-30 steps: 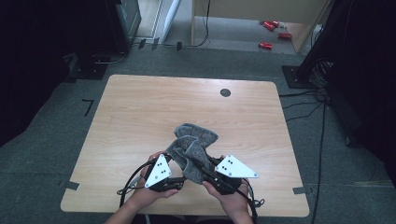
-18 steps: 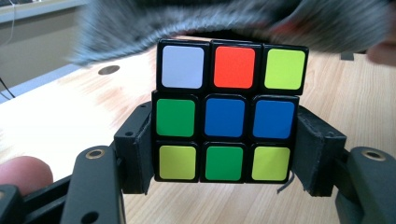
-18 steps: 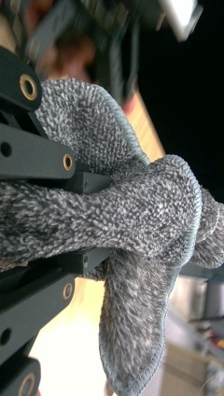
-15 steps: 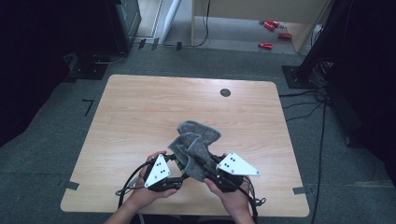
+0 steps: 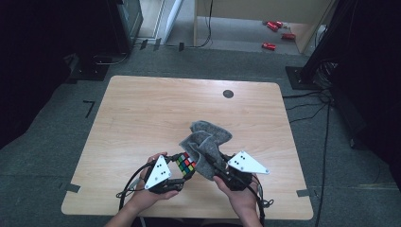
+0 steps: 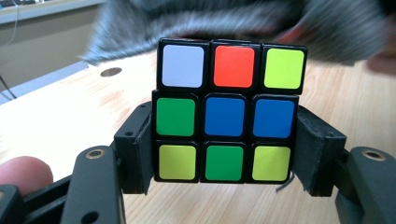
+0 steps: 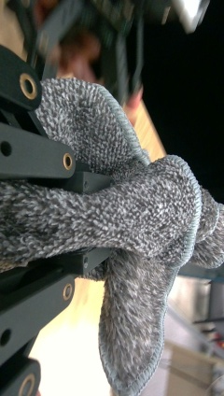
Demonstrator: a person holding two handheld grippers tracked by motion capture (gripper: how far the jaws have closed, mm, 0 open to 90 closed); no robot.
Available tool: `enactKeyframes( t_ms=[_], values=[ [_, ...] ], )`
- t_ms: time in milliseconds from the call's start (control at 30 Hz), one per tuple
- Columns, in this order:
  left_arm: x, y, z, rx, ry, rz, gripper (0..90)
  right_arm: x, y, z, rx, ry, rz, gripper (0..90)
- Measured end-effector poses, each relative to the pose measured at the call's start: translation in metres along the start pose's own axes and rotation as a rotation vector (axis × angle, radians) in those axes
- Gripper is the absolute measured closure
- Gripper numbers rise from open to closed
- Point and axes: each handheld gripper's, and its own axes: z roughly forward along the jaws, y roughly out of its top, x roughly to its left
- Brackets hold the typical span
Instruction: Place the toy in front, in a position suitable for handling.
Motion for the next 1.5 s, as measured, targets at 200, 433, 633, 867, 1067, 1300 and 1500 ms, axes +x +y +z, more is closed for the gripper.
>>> enactKeyframes(
  t_ms=[200,433,633,867,1067,1300,1500],
  values=[
    [-0.004,0.002,-0.001,-0.009,-0.010,0.013,34.3,0.020,0.001,0.006,0.001,0.079,-0.068,71.9],
    [0.000,0.002,-0.002,-0.014,-0.008,-0.004,34.3,-0.010,-0.010,0.008,0.057,-0.022,0.019,71.9],
    [0.000,0.000,0.002,0.008,-0.022,-0.018,34.3,0.002,-0.002,0.001,0.004,0.031,-0.016,71.7],
    [-0.002,0.001,0.000,0.003,-0.015,0.000,34.3,0.007,-0.007,0.010,0.025,0.076,-0.016,71.5],
    [0.000,0.001,0.000,-0.005,-0.026,-0.009,34.3,-0.017,-0.015,0.009,0.071,-0.044,0.033,71.6],
    [-0.001,-0.001,0.003,0.016,-0.036,-0.010,34.3,0.009,0.000,-0.001,-0.036,0.079,-0.045,71.4],
    [-0.001,0.001,0.000,0.003,-0.031,0.000,34.2,0.010,-0.007,0.008,0.006,0.084,-0.038,71.5]
  ],
)
